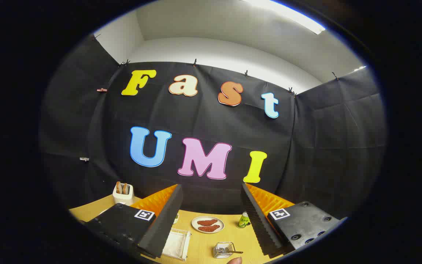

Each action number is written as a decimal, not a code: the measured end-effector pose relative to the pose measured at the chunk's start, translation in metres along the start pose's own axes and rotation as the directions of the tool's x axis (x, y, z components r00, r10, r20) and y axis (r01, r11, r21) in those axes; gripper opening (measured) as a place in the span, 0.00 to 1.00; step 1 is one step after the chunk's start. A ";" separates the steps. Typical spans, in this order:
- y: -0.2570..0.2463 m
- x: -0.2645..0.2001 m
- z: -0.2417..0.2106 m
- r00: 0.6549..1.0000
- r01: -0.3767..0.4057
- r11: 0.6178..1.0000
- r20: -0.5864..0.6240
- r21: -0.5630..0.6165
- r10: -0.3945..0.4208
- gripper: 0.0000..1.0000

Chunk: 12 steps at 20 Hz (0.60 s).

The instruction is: Take the plate from the dish rack, then take the spoon from the basket and place it into the plate.

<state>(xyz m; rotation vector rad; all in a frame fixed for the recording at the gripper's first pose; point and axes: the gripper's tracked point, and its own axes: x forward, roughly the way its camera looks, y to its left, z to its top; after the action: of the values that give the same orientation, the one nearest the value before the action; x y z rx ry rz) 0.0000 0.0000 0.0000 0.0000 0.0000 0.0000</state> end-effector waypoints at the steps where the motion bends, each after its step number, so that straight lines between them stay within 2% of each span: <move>1: 0.002 0.002 -0.002 1.000 -0.003 1.000 -0.003 -0.001 0.003 0.97; 12: 0.010 0.005 -0.012 1.000 -0.017 1.000 -0.014 -0.003 0.017 0.97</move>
<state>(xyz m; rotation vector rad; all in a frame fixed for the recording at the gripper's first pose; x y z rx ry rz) 0.0051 0.0102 -0.0122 -0.0027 0.0139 0.0166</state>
